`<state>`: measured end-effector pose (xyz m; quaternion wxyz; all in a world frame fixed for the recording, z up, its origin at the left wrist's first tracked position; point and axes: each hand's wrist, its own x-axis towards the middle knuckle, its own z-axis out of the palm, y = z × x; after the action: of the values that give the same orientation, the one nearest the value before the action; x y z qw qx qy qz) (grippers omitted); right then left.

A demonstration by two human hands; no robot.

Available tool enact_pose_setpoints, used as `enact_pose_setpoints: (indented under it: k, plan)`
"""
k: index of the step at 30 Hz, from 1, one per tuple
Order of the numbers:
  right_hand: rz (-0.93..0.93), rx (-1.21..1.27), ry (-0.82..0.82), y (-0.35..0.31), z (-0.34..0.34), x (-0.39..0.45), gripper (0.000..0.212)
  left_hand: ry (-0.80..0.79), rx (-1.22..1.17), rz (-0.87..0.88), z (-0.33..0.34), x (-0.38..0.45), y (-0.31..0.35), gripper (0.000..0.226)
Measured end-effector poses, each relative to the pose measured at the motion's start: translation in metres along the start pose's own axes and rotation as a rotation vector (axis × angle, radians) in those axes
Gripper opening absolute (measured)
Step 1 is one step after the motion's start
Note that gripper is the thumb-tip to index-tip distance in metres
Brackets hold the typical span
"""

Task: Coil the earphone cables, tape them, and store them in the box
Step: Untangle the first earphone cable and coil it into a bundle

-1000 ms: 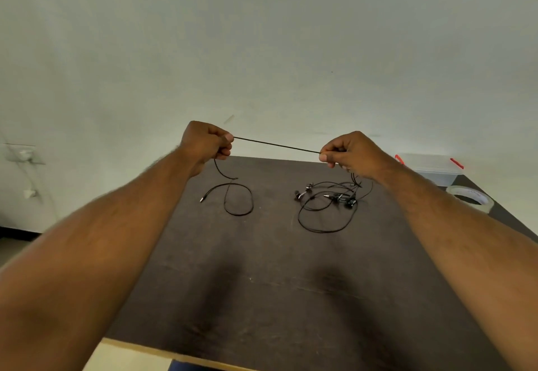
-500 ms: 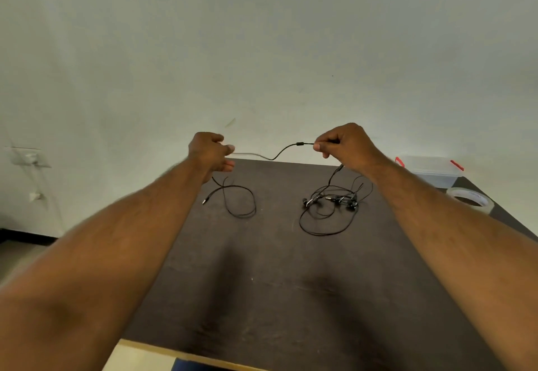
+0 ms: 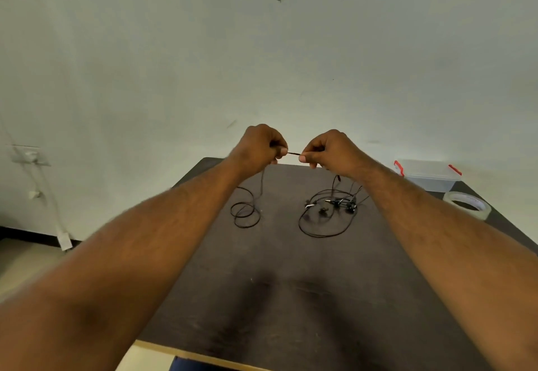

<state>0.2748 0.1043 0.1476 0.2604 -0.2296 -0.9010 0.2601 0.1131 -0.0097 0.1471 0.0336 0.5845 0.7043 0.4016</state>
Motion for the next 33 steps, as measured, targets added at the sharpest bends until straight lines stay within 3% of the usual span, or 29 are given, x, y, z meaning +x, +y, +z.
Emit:
enact_pose_setpoints:
  k: [5, 9, 19, 28, 33]
  plan:
    - [0.097, 0.002, -0.086, 0.007, -0.017, -0.005, 0.012, 0.068, 0.070, -0.079, -0.032, 0.000, -0.029, 0.011]
    - [0.145, 0.039, -0.061, 0.026, -0.034, -0.017, 0.009, 0.183, 0.070, -0.179, -0.066, -0.007, -0.065, 0.017]
    - [0.094, -0.032, -0.072, 0.044, -0.028, -0.020, 0.010, 0.158, 0.080, -0.199, -0.066, -0.015, -0.091, 0.021]
    - [-0.116, -0.551, -0.060, 0.070, -0.025, -0.017, 0.020, 0.046, 0.373, -0.223, -0.046, -0.026, -0.097, 0.017]
    - [-0.232, -0.621, 0.055, 0.081, -0.020, -0.020, 0.017, 0.043, 0.554, -0.203, -0.031, -0.035, -0.093, 0.021]
